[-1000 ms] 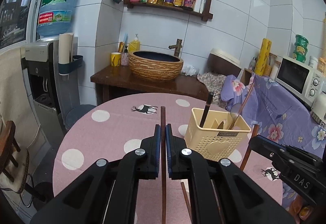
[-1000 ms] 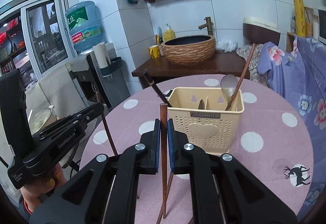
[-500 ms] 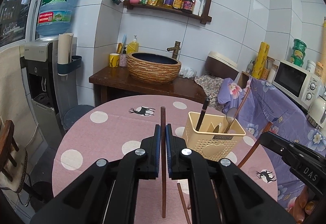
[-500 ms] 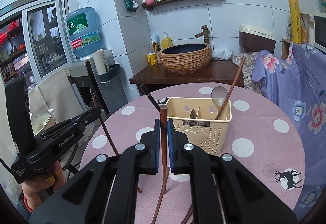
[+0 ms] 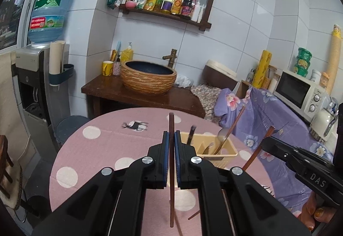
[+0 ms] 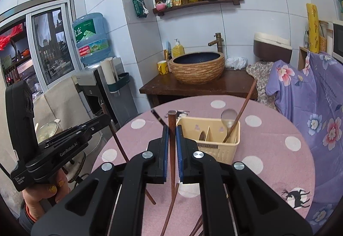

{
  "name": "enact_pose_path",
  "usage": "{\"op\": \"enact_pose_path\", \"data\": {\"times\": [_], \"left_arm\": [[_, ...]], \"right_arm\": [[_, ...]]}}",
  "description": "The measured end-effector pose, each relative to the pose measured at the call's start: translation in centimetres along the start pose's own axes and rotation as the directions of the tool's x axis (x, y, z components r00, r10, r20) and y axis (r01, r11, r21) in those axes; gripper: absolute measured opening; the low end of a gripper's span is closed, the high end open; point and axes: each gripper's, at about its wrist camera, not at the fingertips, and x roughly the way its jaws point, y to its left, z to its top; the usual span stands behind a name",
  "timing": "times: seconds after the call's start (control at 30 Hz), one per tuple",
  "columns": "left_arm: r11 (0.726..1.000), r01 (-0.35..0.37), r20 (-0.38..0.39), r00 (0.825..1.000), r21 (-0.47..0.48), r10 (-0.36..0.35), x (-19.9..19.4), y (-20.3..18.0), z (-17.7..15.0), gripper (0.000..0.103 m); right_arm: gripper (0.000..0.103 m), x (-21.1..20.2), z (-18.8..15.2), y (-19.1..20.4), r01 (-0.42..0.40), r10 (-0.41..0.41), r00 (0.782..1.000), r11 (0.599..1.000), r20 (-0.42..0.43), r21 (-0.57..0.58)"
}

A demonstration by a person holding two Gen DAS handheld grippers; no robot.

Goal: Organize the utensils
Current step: 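Lift both wooden chopsticks and carry them up over the cream holder, then lower both chopsticks into the holder and open both tools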

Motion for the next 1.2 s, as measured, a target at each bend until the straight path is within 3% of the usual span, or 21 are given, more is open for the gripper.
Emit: {"op": "enact_pose_path", "data": {"times": [0.27,0.4,0.53,0.8,1.2], "left_arm": [[0.997,0.072,0.102,0.992,0.035,-0.075,-1.7,-4.6,6.5,0.006],[0.997,0.053,0.17,0.984,0.048,-0.061,-0.8,-6.9,9.8,0.006],[0.999,-0.015,0.212,0.977,0.041,0.006,1.5,-8.2,10.9,0.006],[0.989,-0.139,0.224,0.967,0.053,0.124,6.6,-9.0,7.4,0.006],[0.979,-0.169,0.101,0.982,0.118,0.157,10.0,-9.2,2.4,0.006]], "right_arm": [[0.008,-2.9,7.1,-0.7,0.076,-0.073,0.993,0.997,0.094,-0.03],[0.008,-3.7,10.7,-1.4,0.13,-0.126,0.98,0.991,0.157,-0.015],[0.008,-3.1,12.4,-2.4,0.189,-0.184,0.962,0.982,0.201,-0.007],[0.008,1.2,9.7,-4.8,0.231,-0.229,0.957,0.973,0.178,0.009],[0.008,5.2,4.0,-7.3,0.212,-0.214,0.974,0.976,0.071,0.04]]}}
